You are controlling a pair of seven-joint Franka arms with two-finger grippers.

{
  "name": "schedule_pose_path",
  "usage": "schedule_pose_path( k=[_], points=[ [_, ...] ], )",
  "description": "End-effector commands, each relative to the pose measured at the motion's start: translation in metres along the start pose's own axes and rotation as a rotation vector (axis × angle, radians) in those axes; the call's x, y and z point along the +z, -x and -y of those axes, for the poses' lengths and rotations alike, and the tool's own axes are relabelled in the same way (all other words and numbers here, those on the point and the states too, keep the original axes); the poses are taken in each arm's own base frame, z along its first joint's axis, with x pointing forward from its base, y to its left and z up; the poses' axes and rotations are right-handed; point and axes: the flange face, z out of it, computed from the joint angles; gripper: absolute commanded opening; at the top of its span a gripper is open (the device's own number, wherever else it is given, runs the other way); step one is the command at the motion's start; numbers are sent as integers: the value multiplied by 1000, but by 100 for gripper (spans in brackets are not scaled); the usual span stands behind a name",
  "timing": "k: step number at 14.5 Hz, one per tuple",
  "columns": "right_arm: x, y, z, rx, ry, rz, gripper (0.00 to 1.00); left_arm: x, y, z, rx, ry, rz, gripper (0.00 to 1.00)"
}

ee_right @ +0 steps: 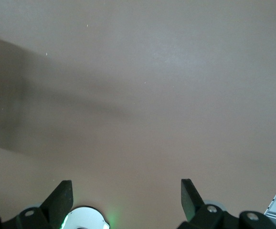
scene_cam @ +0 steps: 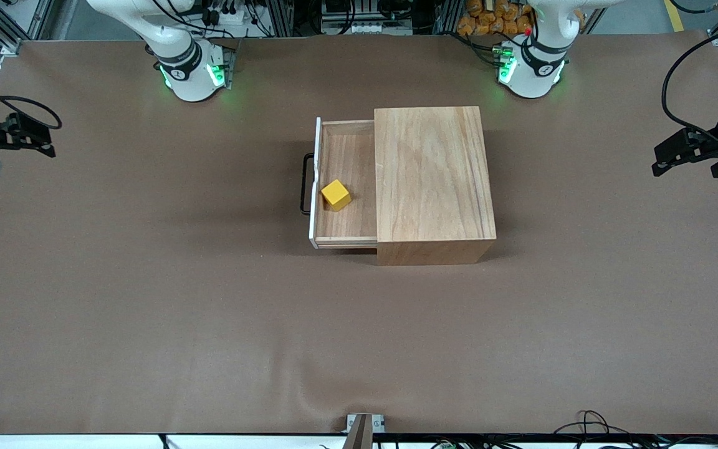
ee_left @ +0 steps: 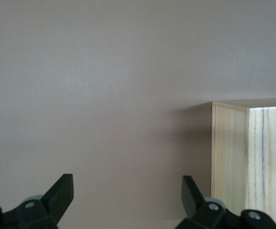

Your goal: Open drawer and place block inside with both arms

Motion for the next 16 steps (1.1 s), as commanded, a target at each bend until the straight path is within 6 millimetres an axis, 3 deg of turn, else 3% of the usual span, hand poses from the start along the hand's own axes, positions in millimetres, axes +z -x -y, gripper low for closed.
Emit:
schedule_pose_path(
  k=[1, 6, 16],
  points=[
    [-16, 14, 3, 117, -3, -38, 100, -9, 2, -1, 27, -19, -1, 100],
    [-26, 40, 30, 360, -56, -45, 100, -15, 3, -5, 33, -17, -11, 100],
    [-6, 28, 25, 419, -94, -72, 100, -7, 1, 4, -20, -8, 8, 100]
  ],
)
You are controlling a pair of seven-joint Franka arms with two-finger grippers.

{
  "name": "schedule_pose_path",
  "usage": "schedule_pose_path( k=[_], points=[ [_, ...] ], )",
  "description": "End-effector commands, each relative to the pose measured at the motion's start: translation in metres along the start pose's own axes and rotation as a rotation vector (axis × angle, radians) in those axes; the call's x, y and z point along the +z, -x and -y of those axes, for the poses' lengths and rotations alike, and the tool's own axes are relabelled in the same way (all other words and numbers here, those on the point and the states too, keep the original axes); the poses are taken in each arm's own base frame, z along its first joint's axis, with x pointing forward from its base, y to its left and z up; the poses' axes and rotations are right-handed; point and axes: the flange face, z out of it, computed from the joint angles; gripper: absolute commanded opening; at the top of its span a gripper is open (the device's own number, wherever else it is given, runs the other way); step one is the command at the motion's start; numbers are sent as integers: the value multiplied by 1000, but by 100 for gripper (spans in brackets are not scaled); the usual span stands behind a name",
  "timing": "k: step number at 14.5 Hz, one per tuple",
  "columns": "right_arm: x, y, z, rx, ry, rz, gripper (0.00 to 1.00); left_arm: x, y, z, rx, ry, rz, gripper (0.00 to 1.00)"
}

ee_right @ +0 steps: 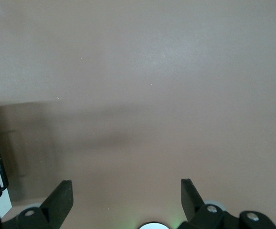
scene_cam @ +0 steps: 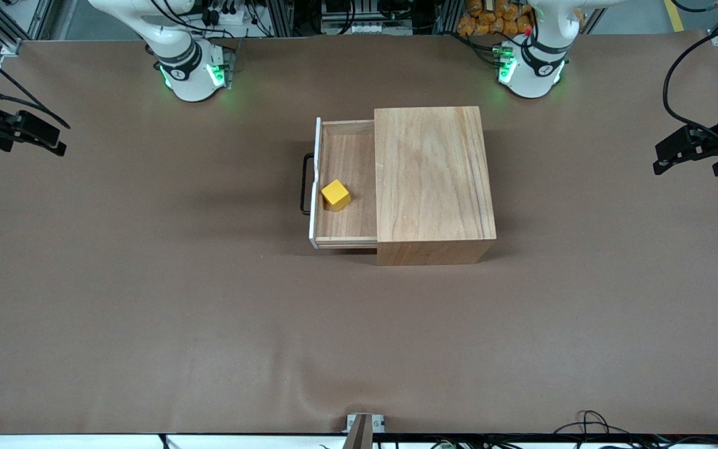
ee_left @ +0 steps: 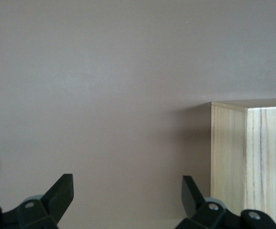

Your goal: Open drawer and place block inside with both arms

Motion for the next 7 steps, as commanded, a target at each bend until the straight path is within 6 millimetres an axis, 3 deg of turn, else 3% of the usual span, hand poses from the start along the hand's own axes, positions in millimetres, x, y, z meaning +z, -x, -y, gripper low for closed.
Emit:
schedule_pose_path(
  k=[1, 7],
  points=[
    [-3, 7, -3, 7, -20, -4, 100, -4, 3, 2, -41, -9, 17, 100],
    [1, 7, -16, -104, -21, 17, 100, -2, 4, -2, -36, -15, 35, 100]
  ],
)
